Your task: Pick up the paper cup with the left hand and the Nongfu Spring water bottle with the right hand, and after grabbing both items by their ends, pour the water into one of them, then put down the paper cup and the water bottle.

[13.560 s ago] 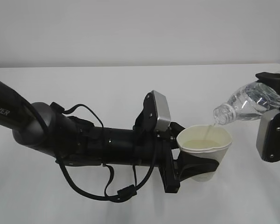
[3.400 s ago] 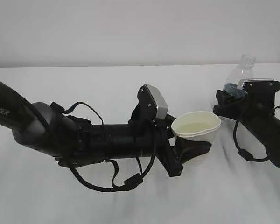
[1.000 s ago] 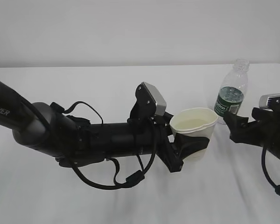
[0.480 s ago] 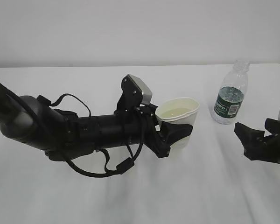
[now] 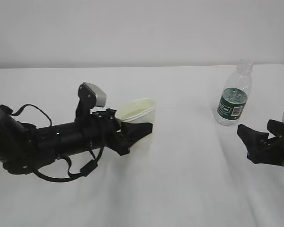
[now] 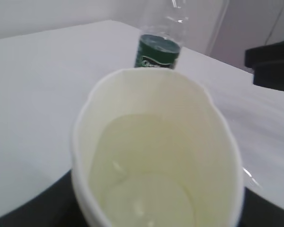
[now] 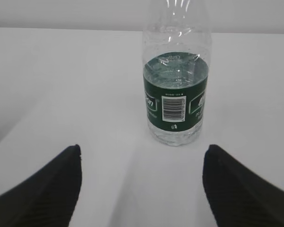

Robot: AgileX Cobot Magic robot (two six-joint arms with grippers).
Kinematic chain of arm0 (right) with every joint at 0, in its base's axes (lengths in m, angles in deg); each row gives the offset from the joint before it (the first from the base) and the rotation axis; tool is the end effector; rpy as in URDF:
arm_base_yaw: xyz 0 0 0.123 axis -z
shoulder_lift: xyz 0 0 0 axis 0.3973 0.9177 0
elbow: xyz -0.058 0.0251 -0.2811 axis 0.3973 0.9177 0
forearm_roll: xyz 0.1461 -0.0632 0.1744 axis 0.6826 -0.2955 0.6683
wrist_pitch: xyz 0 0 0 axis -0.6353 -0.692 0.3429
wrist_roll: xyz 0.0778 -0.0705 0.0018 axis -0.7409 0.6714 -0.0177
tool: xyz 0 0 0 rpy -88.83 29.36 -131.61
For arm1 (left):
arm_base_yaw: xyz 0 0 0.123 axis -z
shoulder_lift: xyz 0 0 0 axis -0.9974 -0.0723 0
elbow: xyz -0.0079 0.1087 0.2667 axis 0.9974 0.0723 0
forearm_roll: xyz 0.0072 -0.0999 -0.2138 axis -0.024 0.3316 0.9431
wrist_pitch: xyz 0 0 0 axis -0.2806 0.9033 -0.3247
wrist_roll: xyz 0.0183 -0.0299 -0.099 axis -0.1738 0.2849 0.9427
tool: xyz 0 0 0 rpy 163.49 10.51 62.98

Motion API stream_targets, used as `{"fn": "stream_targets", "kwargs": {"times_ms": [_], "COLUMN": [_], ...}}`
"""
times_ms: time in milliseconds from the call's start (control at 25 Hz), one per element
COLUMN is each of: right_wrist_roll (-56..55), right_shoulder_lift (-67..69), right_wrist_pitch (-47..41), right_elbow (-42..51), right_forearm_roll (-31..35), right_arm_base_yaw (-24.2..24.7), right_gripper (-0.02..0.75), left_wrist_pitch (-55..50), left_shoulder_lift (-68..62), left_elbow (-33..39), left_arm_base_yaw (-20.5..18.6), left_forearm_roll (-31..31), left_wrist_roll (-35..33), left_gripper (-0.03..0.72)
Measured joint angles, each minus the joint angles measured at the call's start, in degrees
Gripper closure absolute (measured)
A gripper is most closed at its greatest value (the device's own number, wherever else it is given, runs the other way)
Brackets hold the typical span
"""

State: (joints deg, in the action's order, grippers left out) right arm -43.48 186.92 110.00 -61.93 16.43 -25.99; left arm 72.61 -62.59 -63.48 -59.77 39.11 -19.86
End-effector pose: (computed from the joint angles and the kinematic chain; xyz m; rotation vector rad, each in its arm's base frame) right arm 0.2456 0.0294 0.1325 -0.1897 1.8694 0.1754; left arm 0.3113 -0.2177 0.1120 0.7295 1.6926 -0.9365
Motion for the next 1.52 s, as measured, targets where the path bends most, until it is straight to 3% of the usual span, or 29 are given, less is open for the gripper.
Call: {"fn": "stream_targets", "kwargs": {"times_ms": [280, 560, 840, 1200, 1520], "right_wrist_roll": [0.1, 0.1, 0.1, 0.1, 0.1], "right_shoulder_lift": [0.0, 0.0, 0.0, 0.0, 0.0], "right_wrist_pitch": [0.0, 0.0, 0.0, 0.0, 0.0], "right_elbow": [-0.3, -1.9, -2.0, -2.0, -2.0], "right_forearm_roll": [-1.0, -3.4, -3.8, -3.8, -3.8], "right_arm_base_yaw": [0.0, 0.0, 0.0, 0.0, 0.0], "right_gripper": [0.143, 0.143, 0.143, 0.144, 0.144], "left_wrist_pitch": [0.3, 0.4, 0.5, 0.6, 0.7], "left_shoulder_lift": [0.1, 0.2, 0.2, 1.8, 4.2], "left_elbow": [3.9, 3.9, 4.4, 10.2, 10.6], "left_arm_base_yaw": [-9.1, -14.0, -16.0, -16.1, -16.1], "left_forearm_roll": [1.2, 3.0, 5.9, 16.6, 28.3], "left_wrist_roll": [-3.7, -6.0, -10.5, -18.9, -20.2], "left_gripper": [0.277, 0.277, 0.277, 0.277, 0.277]}}
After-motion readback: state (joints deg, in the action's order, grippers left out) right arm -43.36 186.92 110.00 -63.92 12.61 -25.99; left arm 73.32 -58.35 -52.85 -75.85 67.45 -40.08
